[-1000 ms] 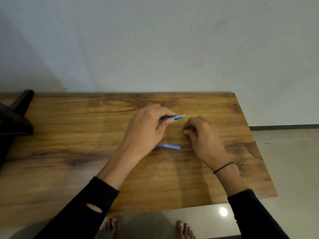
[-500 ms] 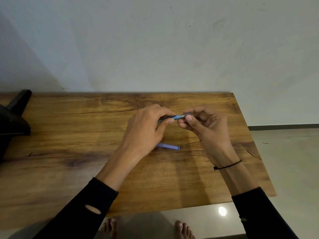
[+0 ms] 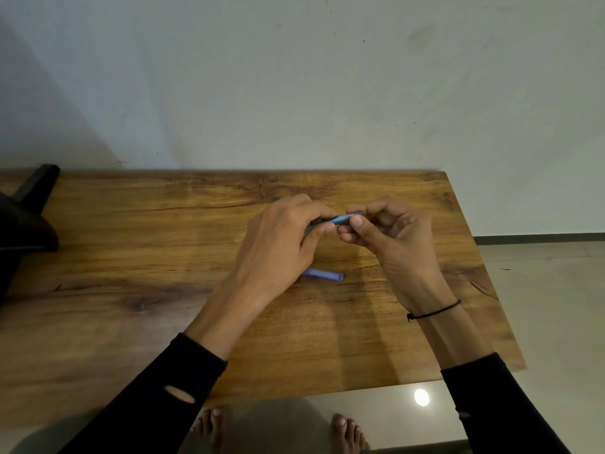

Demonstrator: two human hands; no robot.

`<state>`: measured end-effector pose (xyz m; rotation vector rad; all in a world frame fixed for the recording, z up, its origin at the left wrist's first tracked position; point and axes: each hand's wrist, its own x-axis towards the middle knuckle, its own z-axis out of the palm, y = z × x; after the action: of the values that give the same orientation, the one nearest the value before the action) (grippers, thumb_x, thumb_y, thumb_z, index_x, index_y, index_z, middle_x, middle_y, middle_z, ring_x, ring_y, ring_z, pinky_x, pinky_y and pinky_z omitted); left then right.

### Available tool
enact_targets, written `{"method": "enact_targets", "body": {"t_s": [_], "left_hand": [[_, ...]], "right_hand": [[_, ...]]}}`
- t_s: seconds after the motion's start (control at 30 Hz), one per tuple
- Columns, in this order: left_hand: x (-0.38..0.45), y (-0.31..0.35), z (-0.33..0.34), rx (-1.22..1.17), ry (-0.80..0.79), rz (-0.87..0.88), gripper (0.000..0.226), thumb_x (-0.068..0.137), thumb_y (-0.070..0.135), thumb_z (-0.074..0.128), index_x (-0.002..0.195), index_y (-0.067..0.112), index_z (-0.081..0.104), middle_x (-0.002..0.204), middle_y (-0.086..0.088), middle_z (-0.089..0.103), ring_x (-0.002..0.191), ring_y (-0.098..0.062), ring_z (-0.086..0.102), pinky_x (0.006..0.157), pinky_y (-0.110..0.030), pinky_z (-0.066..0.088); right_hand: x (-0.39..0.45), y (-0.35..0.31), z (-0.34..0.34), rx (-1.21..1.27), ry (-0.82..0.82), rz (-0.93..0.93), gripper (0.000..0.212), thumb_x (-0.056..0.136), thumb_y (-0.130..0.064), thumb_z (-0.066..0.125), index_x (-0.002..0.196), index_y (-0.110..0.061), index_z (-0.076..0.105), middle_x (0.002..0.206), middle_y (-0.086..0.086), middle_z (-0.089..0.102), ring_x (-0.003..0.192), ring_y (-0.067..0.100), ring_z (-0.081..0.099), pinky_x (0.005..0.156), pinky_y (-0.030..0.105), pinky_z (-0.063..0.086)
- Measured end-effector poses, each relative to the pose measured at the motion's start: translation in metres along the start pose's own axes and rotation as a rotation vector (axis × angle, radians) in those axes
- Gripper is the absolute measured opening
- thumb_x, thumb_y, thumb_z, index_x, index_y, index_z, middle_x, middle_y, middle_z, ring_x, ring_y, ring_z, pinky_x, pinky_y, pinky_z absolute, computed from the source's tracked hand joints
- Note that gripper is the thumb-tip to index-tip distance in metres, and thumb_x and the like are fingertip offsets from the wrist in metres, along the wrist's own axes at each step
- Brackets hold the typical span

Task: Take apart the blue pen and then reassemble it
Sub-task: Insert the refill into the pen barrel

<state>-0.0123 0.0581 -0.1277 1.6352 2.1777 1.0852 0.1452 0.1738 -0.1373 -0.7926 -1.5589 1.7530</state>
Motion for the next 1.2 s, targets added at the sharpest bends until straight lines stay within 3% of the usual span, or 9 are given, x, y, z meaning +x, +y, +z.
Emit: {"method": "enact_targets", "body": {"t_s": [0.5,0.63,0.73,0.83,1.0,1.1,1.2], "left_hand": [[-0.001,-0.001,0.003,0.04,0.036,0.047,0.019,0.1,0.02,0.073,0.116,0.016,0.082,0.102,-0.003,0.076,0.096,-0.025,0.069,0.082,-0.051,0.056],[0.0,0.001,0.005,-0.038,0.055,0.007,0.021,0.099,0.023,0.075,0.118,0.018,0.081,0.101,0.001,0.078,0.094,-0.018,0.072,0.082,-0.047,0.06],[0.003,0.0,0.003,-0.103,0.062,-0.024,0.024,0.097,0.028,0.077,0.12,0.024,0.082,0.104,0.008,0.082,0.095,-0.008,0.076,0.087,-0.043,0.063],[0.006,-0.006,0.0,-0.146,0.01,-0.071,0.024,0.091,0.031,0.081,0.115,0.028,0.084,0.099,0.011,0.085,0.092,0.0,0.078,0.09,-0.038,0.064],[0.006,-0.002,0.003,-0.212,0.013,-0.136,0.024,0.087,0.033,0.086,0.11,0.027,0.086,0.096,0.013,0.085,0.085,0.008,0.077,0.086,-0.028,0.066],[0.003,0.011,0.005,-0.2,0.024,-0.103,0.021,0.086,0.032,0.087,0.106,0.026,0.087,0.093,0.012,0.085,0.081,0.005,0.077,0.082,-0.031,0.067],[0.007,0.021,-0.002,-0.181,0.014,-0.113,0.016,0.085,0.035,0.087,0.098,0.027,0.088,0.085,0.012,0.084,0.076,0.005,0.077,0.076,-0.032,0.067]], "right_hand": [[-0.002,-0.001,0.001,-0.068,-0.017,0.028,0.008,0.092,0.005,0.073,0.099,0.008,0.073,0.087,0.021,0.08,0.075,0.023,0.08,0.071,0.029,0.067],[-0.004,-0.001,0.012,-0.05,0.005,0.02,0.014,0.093,0.004,0.072,0.094,-0.009,0.071,0.088,0.01,0.079,0.077,0.019,0.077,0.07,0.029,0.066],[-0.004,-0.002,0.019,-0.047,0.033,0.017,0.008,0.098,-0.001,0.069,0.097,-0.009,0.07,0.09,0.01,0.077,0.08,0.017,0.074,0.071,0.032,0.064],[0.0,-0.008,0.018,0.137,0.126,0.061,0.007,0.104,-0.007,0.062,0.098,-0.008,0.061,0.091,0.008,0.075,0.078,0.018,0.075,0.078,0.04,0.065],[0.002,-0.02,0.017,0.423,0.198,0.142,0.002,0.111,-0.014,0.05,0.111,-0.012,0.05,0.101,0.019,0.078,0.096,0.029,0.078,0.09,0.041,0.064],[0.001,-0.024,0.029,0.642,0.196,0.242,0.011,0.113,-0.024,0.042,0.116,-0.014,0.046,0.087,0.011,0.068,0.084,0.024,0.067,0.088,0.04,0.057],[0.002,-0.035,0.04,0.825,0.242,0.301,0.031,0.114,-0.04,0.035,0.106,-0.015,0.05,0.072,0.001,0.043,0.067,0.017,0.044,0.075,0.033,0.044]]}}
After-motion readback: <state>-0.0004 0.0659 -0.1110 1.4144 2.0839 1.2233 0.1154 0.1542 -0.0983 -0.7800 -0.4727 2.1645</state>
